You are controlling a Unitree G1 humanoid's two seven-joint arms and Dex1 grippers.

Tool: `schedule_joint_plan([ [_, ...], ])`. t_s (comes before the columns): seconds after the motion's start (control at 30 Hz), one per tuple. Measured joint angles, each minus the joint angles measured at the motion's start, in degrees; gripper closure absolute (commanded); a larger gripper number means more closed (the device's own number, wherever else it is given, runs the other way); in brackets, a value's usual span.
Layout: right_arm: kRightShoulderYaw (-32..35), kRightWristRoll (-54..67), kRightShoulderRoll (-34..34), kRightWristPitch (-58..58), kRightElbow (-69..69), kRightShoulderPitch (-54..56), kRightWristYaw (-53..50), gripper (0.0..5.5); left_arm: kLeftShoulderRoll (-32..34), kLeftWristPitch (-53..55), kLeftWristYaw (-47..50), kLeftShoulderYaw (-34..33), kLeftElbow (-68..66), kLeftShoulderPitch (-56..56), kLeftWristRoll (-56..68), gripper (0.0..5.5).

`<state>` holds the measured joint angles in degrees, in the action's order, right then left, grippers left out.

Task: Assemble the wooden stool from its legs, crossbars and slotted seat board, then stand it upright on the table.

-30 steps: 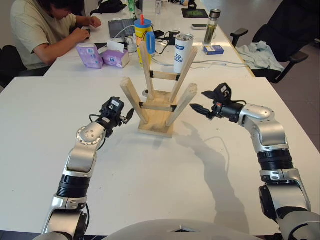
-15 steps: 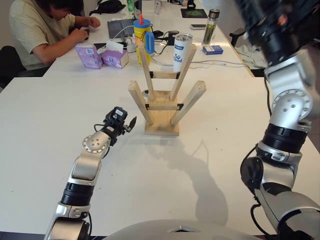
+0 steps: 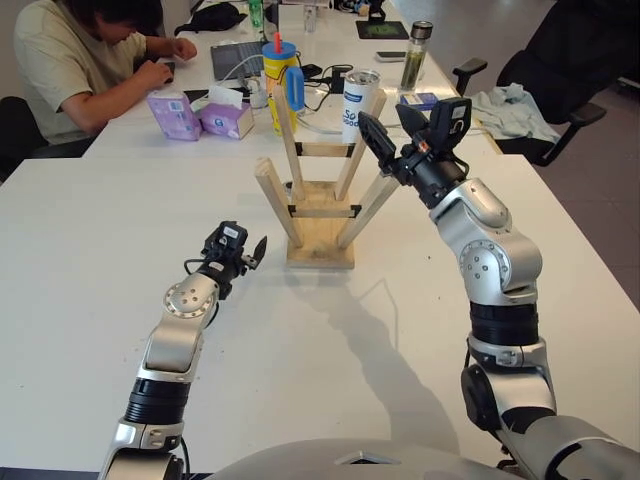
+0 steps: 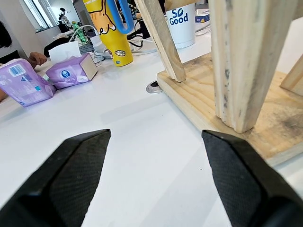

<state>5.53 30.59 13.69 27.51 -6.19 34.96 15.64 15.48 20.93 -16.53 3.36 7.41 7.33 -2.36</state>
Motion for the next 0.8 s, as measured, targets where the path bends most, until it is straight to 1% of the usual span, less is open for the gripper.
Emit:
schedule_joint_plan([
  [0.1,4.5,4.0,-0.4,-2.4,-2.5,4.7,0.1,1.65,-1.0,-0.6,1.4,-0.3,0.2,-0.2,0.1,1.9],
  [0.2,8.8,3.4,-0.6,-4.2,-4.2,6.2,-5.2,1.65,-3.7,-2.4,6.1,-4.2,2.9,-1.4,1.1,1.9],
  [0.23,10.1,1.2,-0.4,-4.3,-4.2,4.4,-8.4,1.65,-4.6,-3.6,8.4,-6.2,5.5,-1.7,1.4,1.9],
  [0.3,10.2,-4.0,-0.3,-2.8,-4.6,-1.0,-14.4,1.65,-6.7,-4.6,11.8,-8.4,9.9,-2.1,1.8,1.9],
  [0.33,10.3,-6.0,-0.7,-0.2,-5.4,-6.1,-17.8,1.65,-8.2,-4.7,13.8,-9.2,12.9,-2.2,1.9,1.9],
  [0.37,10.4,-7.3,-1.1,1.3,-5.8,-10.8,-19.0,1.65,-8.9,-4.7,15.0,-9.3,14.8,-2.0,1.7,1.9],
  [0.43,11.0,-7.7,-2.1,2.6,-6.0,-16.2,-20.4,1.65,-9.6,-4.4,16.3,-8.9,16.3,-1.1,1.4,1.9],
  [0.5,11.3,-7.8,-2.6,2.3,-6.0,-17.1,-20.6,1.65,-9.9,-3.7,17.5,-8.8,16.6,0.6,0.7,1.9],
  [0.6,9.7,-9.5,-2.6,0.6,-6.0,-16.4,-19.5,1.65,-10.1,-3.2,18.3,-8.3,15.4,2.7,-0.1,1.9],
  [0.67,7.2,-9.7,-3.2,0.6,-6.0,-16.1,-18.0,1.65,-10.3,-2.0,17.7,-7.0,13.2,3.7,0.0,1.9],
  [0.73,-1.1,-9.7,-4.8,2.8,-7.8,-16.2,-14.1,1.65,-10.0,0.4,14.3,-1.5,9.9,4.9,-0.7,1.9],
  [0.77,-3.0,-10.2,-6.2,3.7,-8.5,-16.5,-14.3,1.65,-10.4,1.4,14.7,-0.7,9.1,5.1,-2.0,1.9],
  [0.8,-5.3,-10.8,-6.0,4.9,-9.3,-17.2,-14.3,1.65,-9.5,2.6,14.7,-0.2,8.3,5.1,-2.8,1.9],
])
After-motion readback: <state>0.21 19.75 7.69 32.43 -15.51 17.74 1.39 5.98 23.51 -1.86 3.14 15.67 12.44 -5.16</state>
